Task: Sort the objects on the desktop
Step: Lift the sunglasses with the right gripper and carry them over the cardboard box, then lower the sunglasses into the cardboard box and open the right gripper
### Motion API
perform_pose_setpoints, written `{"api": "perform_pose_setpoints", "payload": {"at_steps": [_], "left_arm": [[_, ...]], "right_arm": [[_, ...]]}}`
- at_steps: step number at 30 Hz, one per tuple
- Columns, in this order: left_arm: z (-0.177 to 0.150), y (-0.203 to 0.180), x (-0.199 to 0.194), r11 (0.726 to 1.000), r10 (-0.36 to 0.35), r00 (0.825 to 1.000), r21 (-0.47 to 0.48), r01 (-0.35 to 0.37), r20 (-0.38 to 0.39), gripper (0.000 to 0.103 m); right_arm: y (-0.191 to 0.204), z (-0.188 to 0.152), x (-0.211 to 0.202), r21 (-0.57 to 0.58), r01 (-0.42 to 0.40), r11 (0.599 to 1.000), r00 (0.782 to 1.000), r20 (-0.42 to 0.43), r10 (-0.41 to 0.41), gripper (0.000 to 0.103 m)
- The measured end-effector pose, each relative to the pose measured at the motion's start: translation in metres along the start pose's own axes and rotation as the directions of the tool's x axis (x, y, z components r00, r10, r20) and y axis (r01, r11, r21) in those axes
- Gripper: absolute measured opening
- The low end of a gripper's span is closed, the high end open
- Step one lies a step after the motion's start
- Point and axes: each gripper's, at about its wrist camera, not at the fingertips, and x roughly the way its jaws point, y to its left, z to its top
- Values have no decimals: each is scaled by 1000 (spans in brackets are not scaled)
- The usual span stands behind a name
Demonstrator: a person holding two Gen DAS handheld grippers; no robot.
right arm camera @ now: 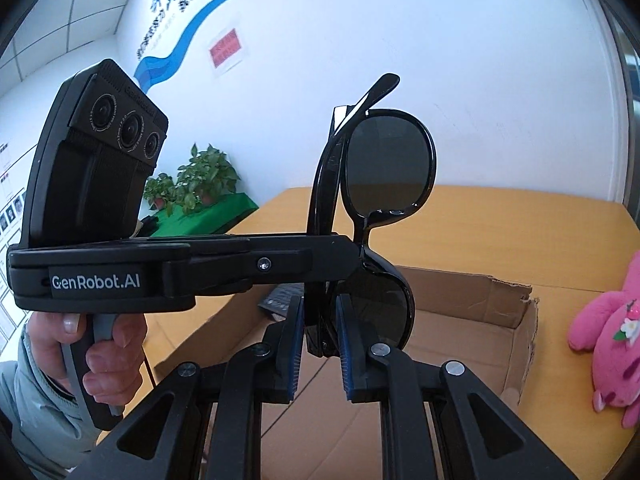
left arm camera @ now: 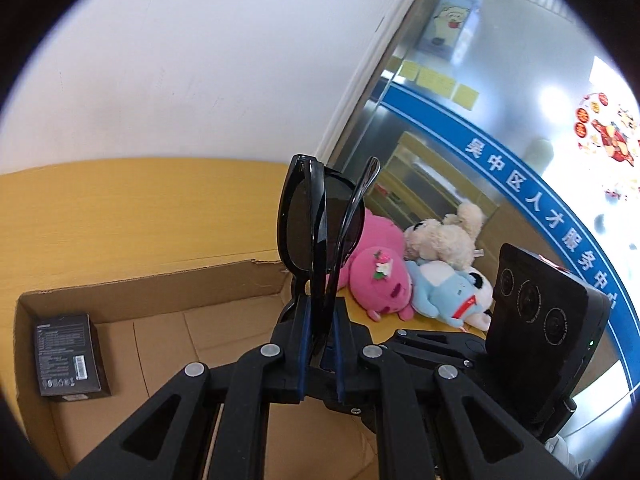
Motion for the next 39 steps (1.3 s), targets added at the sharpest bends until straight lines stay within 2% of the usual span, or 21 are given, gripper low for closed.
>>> {"api": "perform_pose_setpoints", "payload": {"at_steps": [7,12,15,20,25,28,30,32,33,34,36,37,38,39], "left_arm": [[1,48,73,992,-7,995,-123,-6,-102,8],[-14,76,131,980,-21,976,-195,-22,-218,8],[-25,91,159,967,-48,960,-255,-25,-276,8],[-43,113,190,934,-89,933,-354,-43,-348,8],[-51,121,202,911,-128,918,-410,-40,-374,9],[-52,122,204,904,-103,918,-422,-74,-383,10],[-53,119,200,905,-93,916,-416,-85,-391,10],[-49,109,189,922,-59,918,-375,-100,-391,12],[-45,103,183,932,-39,923,-347,-105,-384,12],[-41,95,174,942,-23,929,-319,-104,-369,12],[-31,75,142,965,22,950,-242,-102,-312,12],[-27,66,126,972,44,958,-210,-107,-282,12],[-23,52,101,979,69,971,-171,-109,-228,17],[-21,43,82,982,79,979,-153,-108,-186,20]], "right_arm": [[-60,2,57,109,-1,994,995,-97,12,15],[-109,-20,102,234,-6,972,974,-218,58,15],[-136,-34,123,320,14,947,953,-292,84,15],[-162,-53,153,401,92,912,896,-432,100,15],[-164,-57,163,379,151,913,863,-500,65,18],[-158,-59,165,356,173,918,851,-523,43,19],[-154,-59,162,358,179,916,856,-515,34,31],[-146,-58,154,327,202,923,860,-510,-7,55],[-146,-57,153,312,206,928,863,-505,-22,57],[-141,-56,149,296,208,932,865,-501,-34,61],[-112,-53,128,237,206,949,872,-484,-68,74],[-105,-53,121,202,217,955,874,-475,-98,89],[-91,-53,107,144,254,956,876,-454,-165,96],[-86,-51,98,114,277,954,878,-433,-203,97]]}}
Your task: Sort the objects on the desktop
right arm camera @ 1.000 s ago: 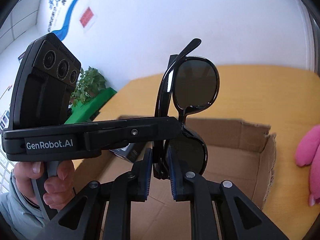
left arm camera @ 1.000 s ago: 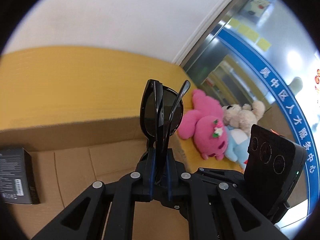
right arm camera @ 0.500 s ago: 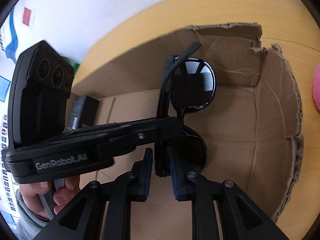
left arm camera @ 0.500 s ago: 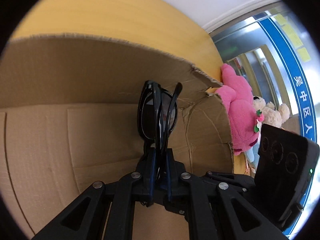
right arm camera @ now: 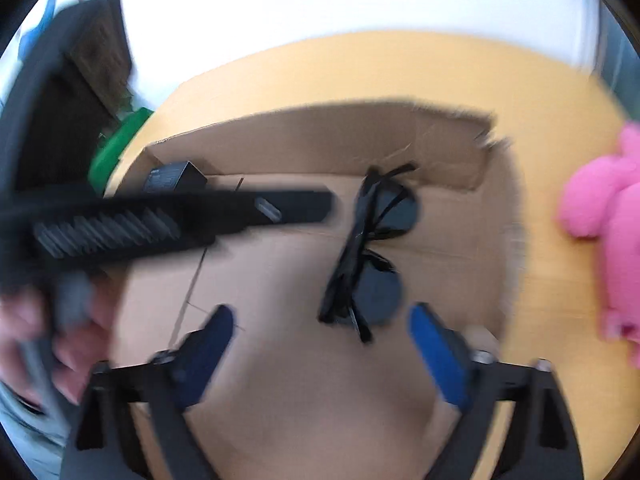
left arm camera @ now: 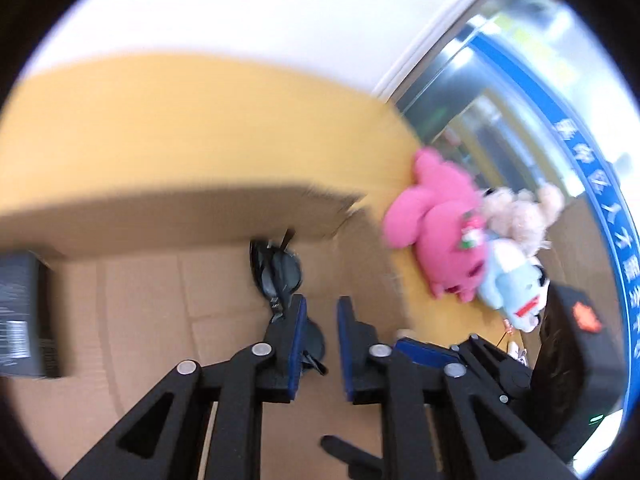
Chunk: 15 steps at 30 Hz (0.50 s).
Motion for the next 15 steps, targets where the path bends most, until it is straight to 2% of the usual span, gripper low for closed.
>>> {"api": "perform_pose_setpoints", "payload": {"at_steps": [1,2,3,4,5,6,7,9,10,11,13,15], "left_arm": [[-5,-5,-19,1000,6,999,17,-7,45,29],[-15,-15,-48,998,30,993,46,-36,113,45],[-24,-22,-70,995,61,983,71,-74,172,54],[-29,-33,-83,990,86,972,88,-108,218,68],[-46,-44,-110,978,125,946,123,-169,300,72],[-57,-54,-125,963,156,921,152,-222,356,73],[-69,-63,-140,943,182,894,184,-276,410,78],[-105,-78,-171,892,237,817,215,-397,525,82],[-117,-84,-178,880,253,796,212,-426,550,82],[-130,-90,-186,874,257,785,210,-437,564,82],[-158,-88,-202,885,257,785,190,-426,563,82],[-180,-88,-212,886,260,771,174,-430,581,82]], "right_arm": [[7,-7,-14,-20,33,999,999,40,-32,99],[16,-20,-34,-35,58,998,994,96,-54,102],[23,-30,-49,-37,75,997,988,140,-69,103],[27,-41,-64,-32,93,995,979,187,-85,103],[32,-50,-80,-21,126,992,961,250,-116,103],[45,-53,-92,-17,167,986,940,306,-153,103],[61,-62,-107,-30,208,978,913,365,-183,103],[81,-81,-128,-43,271,962,875,427,-228,103],[91,-89,-138,-40,309,950,857,444,-260,103],[99,-97,-144,-29,351,936,840,451,-301,103],[109,-113,-158,-13,406,914,810,468,-354,103],[118,-125,-167,-12,423,906,786,502,-361,103]]}}
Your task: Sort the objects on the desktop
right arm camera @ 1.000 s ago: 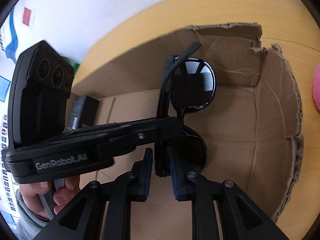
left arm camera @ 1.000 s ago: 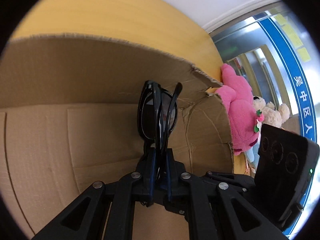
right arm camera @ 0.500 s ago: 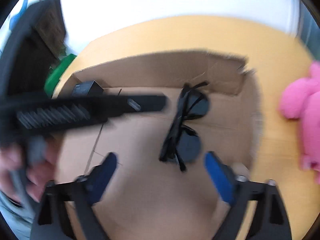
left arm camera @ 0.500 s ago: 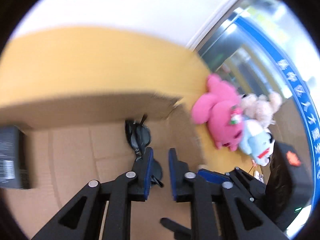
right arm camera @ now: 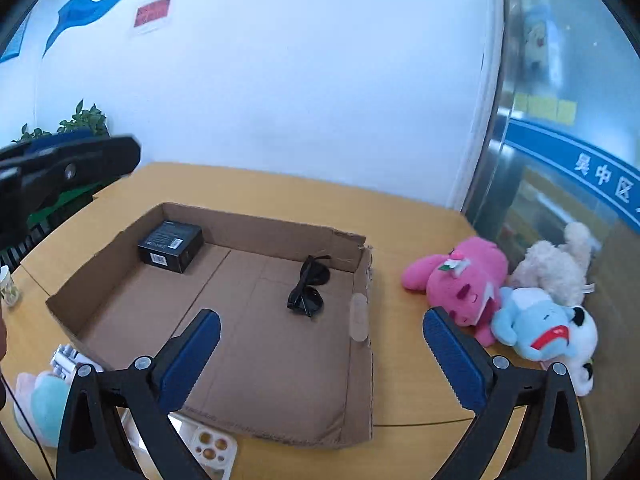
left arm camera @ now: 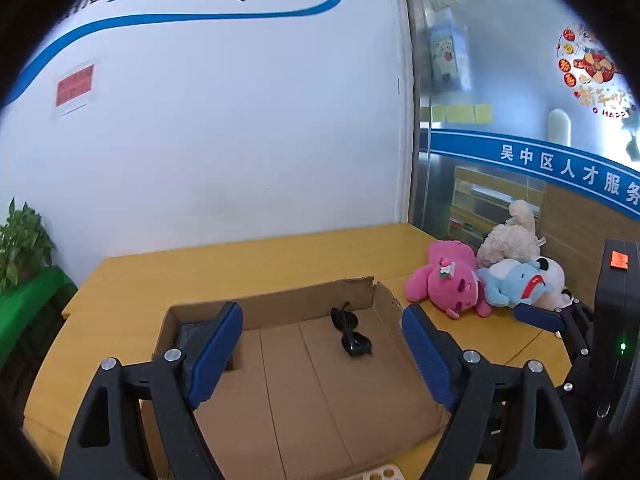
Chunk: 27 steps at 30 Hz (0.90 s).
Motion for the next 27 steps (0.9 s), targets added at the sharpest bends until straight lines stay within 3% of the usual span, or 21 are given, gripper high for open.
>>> {"api": "perform_pose_setpoints", "payload": {"at_steps": [5,9,17,18,20,21,22,23,24,25,27], "left_arm": [[-30,18,-39,993,109,994,-39,-108,9,82],[-47,26,-63,994,95,995,-56,-95,6,82],[-68,37,-76,993,59,998,-102,-61,-23,79],[-72,38,-75,993,53,998,-101,-57,-40,73],[-83,41,-70,992,54,995,-112,-63,-83,11],[-88,44,-68,990,55,993,-127,-68,-104,5],[-95,47,-66,986,57,992,-147,-74,-113,6],[-101,49,-66,985,59,992,-156,-76,-111,6],[-106,51,-67,982,67,993,-167,-84,-102,6],[-110,54,-69,980,76,993,-179,-91,-89,9],[-114,59,-69,974,100,992,-195,-114,-81,33]], "right_arm": [[16,-23,-34,3,-11,1000,1000,5,11,103],[31,-41,-40,28,-50,998,999,-10,50,103],[53,-60,-60,71,-75,995,997,-24,77,103],[54,-62,-64,78,-83,994,996,-21,85,103],[56,-67,-71,86,-99,991,995,-2,100,102],[56,-70,-73,90,-90,992,996,3,90,99],[56,-72,-75,92,-82,992,997,3,82,81],[56,-75,-76,92,-76,993,997,3,77,52],[55,-78,-75,97,-62,993,998,-4,63,41],[54,-80,-74,108,-53,993,998,-11,55,38],[49,-85,-73,128,-44,991,999,-11,46,43]]}}
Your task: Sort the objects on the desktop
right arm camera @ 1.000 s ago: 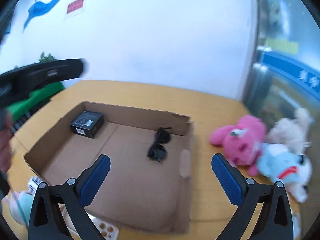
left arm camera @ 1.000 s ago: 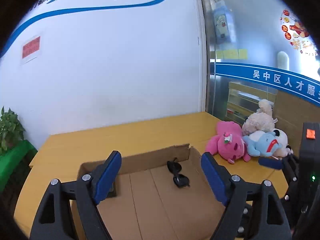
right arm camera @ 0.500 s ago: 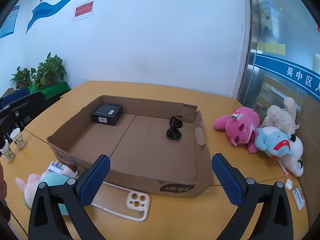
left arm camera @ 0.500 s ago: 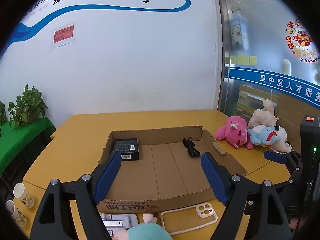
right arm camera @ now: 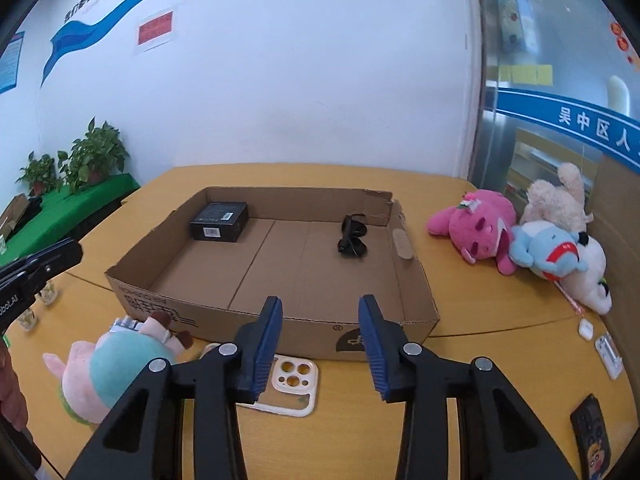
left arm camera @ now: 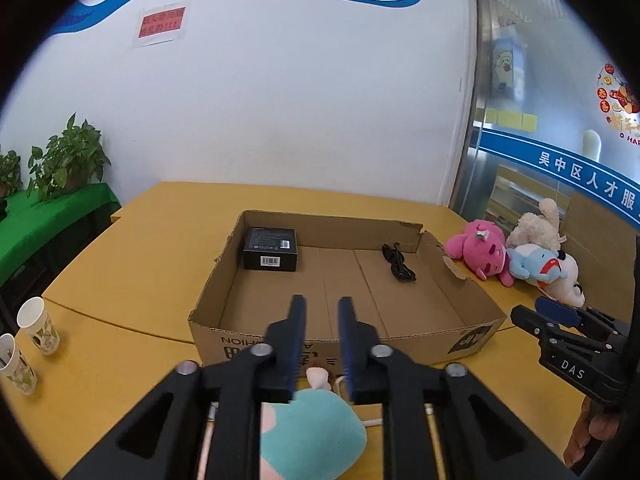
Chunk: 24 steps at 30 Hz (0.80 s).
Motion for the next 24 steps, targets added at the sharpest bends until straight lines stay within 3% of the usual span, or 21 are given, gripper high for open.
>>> {"api": "perform_pose_setpoints", "payload": {"at_steps": [1,2,4,10,15,24], "left_arm": [[-1,2,0,1000,12,1000,-2,-12,7,62],[-2,4,0,1000,27,999,-9,-27,29,78],[-4,6,-2,1000,27,998,-11,-26,51,79],[-7,-2,10,1000,26,1000,-5,-26,16,79],[-6,-21,14,998,14,999,54,-16,39,79],[-5,-25,28,998,-26,1000,62,27,-13,79]], "right_arm": [[-1,-1,1,0,8,1000,1000,2,-8,56],[-2,-2,2,-6,12,1000,1000,3,-12,81],[-1,-4,3,-22,-6,1000,1000,5,6,103],[-8,-8,10,-32,13,999,999,31,-12,103],[-26,-7,18,10,-35,999,999,21,35,103],[-46,-11,25,85,-71,994,997,-10,72,103]]}}
